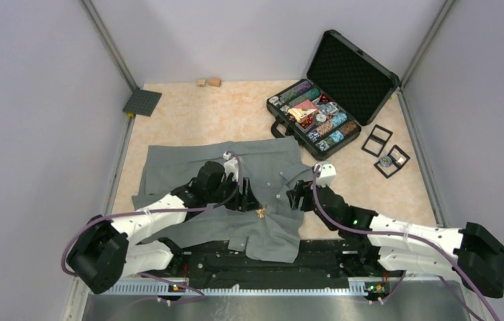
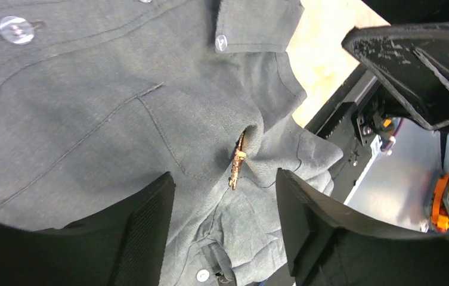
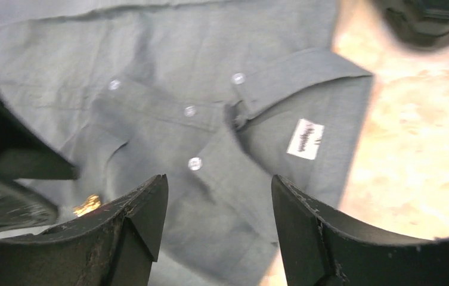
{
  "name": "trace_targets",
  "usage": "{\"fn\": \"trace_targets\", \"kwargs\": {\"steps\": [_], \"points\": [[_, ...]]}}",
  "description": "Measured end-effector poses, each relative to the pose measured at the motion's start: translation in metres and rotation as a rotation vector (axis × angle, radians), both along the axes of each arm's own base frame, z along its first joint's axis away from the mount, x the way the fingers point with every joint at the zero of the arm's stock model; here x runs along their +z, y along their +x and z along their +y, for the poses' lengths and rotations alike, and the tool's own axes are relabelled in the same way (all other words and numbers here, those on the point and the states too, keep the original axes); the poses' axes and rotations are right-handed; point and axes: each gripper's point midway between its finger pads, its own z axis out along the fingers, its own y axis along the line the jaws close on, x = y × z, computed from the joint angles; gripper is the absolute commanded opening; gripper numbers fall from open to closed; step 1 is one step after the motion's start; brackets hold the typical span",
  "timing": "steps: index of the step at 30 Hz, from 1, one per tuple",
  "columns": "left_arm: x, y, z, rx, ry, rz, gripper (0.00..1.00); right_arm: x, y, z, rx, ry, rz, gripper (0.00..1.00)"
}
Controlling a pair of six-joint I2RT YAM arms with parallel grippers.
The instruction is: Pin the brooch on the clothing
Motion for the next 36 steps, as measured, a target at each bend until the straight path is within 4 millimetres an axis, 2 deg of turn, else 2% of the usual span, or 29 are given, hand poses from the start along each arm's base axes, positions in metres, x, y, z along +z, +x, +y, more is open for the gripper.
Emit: {"fn": "trace_targets", "kwargs": {"steps": [5, 9, 13, 17, 25, 30, 36], "points": [[0.016, 0.012, 0.011, 0.061, 0.057, -0.063, 0.76, 0.001, 0.012, -0.026, -0.082, -0.067, 0.017, 0.77], [0.044, 0.032, 0.022, 0.115, 0.090, -0.138, 0.79, 0.006, 0.022, -0.039, -0.113, -0.115, 0.028, 0.77], [0.075, 0.059, 0.047, 0.202, 0.111, -0.205, 0.79, 0.008, 0.040, -0.056, -0.163, -0.148, 0.053, 0.78], [0.092, 0.080, 0.072, 0.285, 0.138, -0.255, 0.80, 0.005, 0.057, -0.071, -0.205, -0.170, 0.086, 0.78], [0.095, 0.109, 0.127, 0.424, 0.204, -0.227, 0.80, -0.012, 0.087, -0.109, -0.309, -0.204, 0.171, 0.78], [0.097, 0.122, 0.149, 0.494, 0.235, -0.233, 0.80, -0.014, 0.103, -0.150, -0.420, -0.161, 0.207, 0.78], [0.096, 0.134, 0.196, 0.643, 0.331, -0.257, 0.80, -0.011, 0.115, -0.206, -0.594, -0.102, 0.215, 0.78]]}}
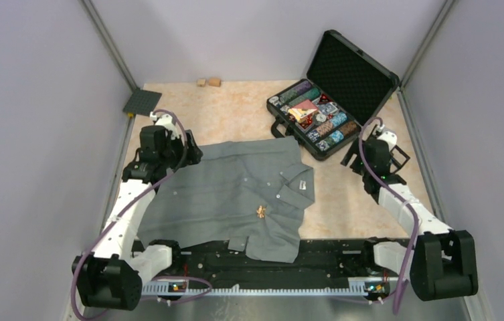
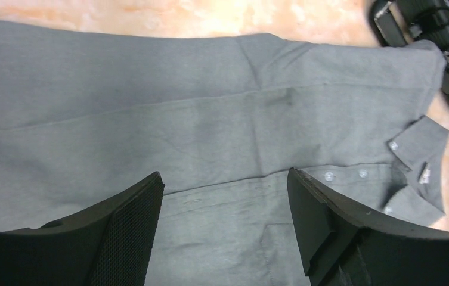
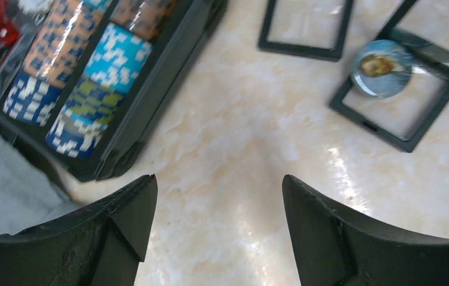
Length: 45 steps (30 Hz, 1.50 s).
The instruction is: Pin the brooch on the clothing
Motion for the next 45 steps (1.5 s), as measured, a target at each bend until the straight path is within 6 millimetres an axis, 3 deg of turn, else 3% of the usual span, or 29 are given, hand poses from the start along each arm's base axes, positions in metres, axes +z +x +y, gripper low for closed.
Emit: {"fn": "trace_targets", "kwargs": {"steps": [5, 10, 15, 24, 29, 39, 45], "points": [[0.003, 0.001, 0.016, 0.048, 0.074, -0.023, 0.79, -0.001, 0.003, -0.036, -0.139, 0.008, -0.032, 0.75], [0.003, 0.001, 0.022, 0.064, 0.106, -0.027, 0.77, -0.011, -0.003, -0.057, -0.219, 0.005, -0.033, 0.69], [0.004, 0.002, 0.024, 0.067, 0.114, -0.032, 0.77, -0.018, -0.001, -0.094, -0.322, -0.025, -0.012, 0.66], [0.016, -0.001, 0.025, 0.070, 0.113, -0.074, 0.77, -0.019, 0.029, -0.127, -0.353, -0.199, 0.081, 0.61], [0.016, -0.001, 0.024, 0.069, 0.112, -0.075, 0.77, -0.023, 0.040, -0.139, -0.361, -0.270, 0.124, 0.61], [0.016, -0.002, 0.022, 0.057, 0.104, -0.075, 0.77, -0.060, 0.038, -0.142, -0.334, -0.310, 0.250, 0.61], [0.016, -0.001, 0.022, 0.057, 0.103, -0.075, 0.77, -0.063, 0.036, -0.143, -0.331, -0.323, 0.266, 0.60]]}}
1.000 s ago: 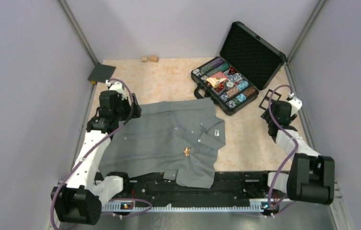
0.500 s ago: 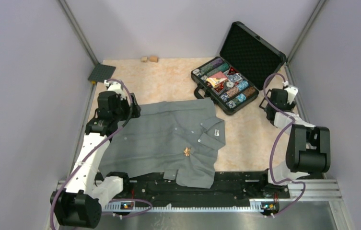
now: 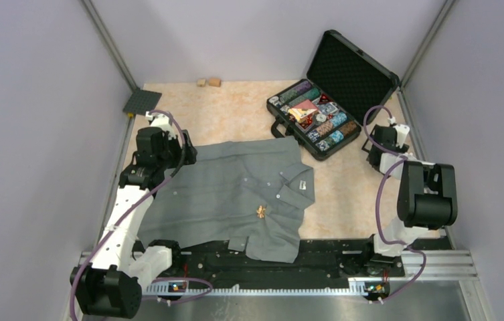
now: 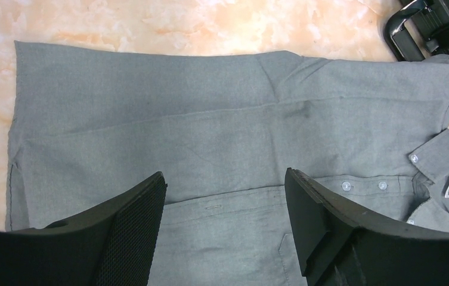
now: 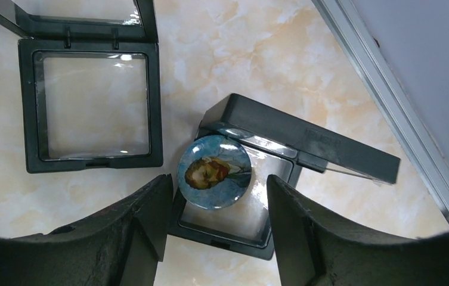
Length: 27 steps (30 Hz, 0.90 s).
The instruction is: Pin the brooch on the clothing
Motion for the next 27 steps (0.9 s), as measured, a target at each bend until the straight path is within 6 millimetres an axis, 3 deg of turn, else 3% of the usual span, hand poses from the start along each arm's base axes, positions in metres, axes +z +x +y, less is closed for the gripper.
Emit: {"fn": "trace_targets", "kwargs": {"steps": [8, 16, 27], "points": [[0.000, 0.000, -0.002, -0.009, -0.006, 0.002, 0.77, -0.005, 0.008, -0.003, 0.005, -0.013, 0.010, 0.52], [-0.002, 0.000, -0.005, -0.021, -0.015, 0.008, 0.77, -0.006, 0.008, -0.003, 0.007, -0.014, 0.012, 0.37], [-0.001, 0.001, -0.005, -0.021, -0.015, 0.002, 0.77, 0.008, 0.011, -0.006, 0.003, -0.040, -0.023, 0.06]]}}
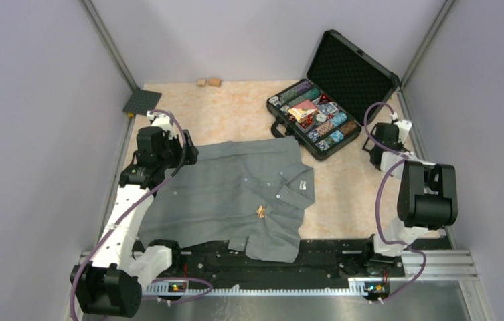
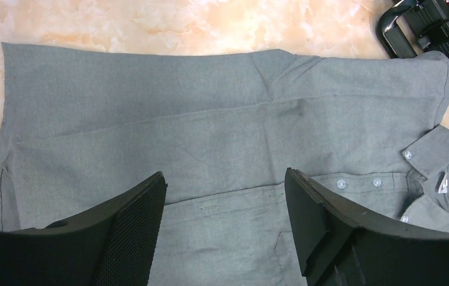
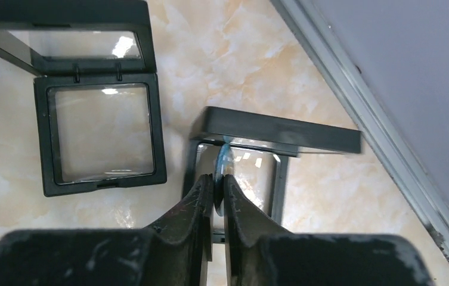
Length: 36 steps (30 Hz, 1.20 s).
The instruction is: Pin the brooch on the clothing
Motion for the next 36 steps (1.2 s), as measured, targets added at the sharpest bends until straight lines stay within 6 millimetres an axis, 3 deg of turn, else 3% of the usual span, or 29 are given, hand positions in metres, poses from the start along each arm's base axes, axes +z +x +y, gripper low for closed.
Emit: {"fn": "trace_targets", "kwargs": {"steps": [3, 16, 23, 28, 32, 36], "points": [[0.000, 0.000, 0.000, 0.000, 0.000, 0.000, 0.77, 0.008, 0.001, -0.001, -0.003, -0.004, -0.021, 0.00], [0.001, -0.001, -0.006, -0.033, -0.014, -0.001, 0.76, 0.018, -0.012, 0.006, -0.017, 0.009, -0.005, 0.00], [0.004, -0.001, -0.014, -0.083, -0.033, -0.015, 0.75, 0.063, -0.015, 0.037, 0.053, -0.018, -0.080, 0.00], [0.006, -0.003, -0.019, -0.109, -0.046, -0.024, 0.75, 0.100, -0.008, 0.088, 0.235, 0.051, -0.175, 0.00], [0.008, -0.004, -0.026, -0.146, -0.067, -0.030, 0.75, 0.132, 0.002, 0.153, 0.493, 0.181, -0.267, 0.00], [0.014, -0.005, -0.037, -0.203, -0.104, -0.051, 0.75, 0.147, -0.007, 0.229, 0.797, 0.335, -0.305, 0.00]]}}
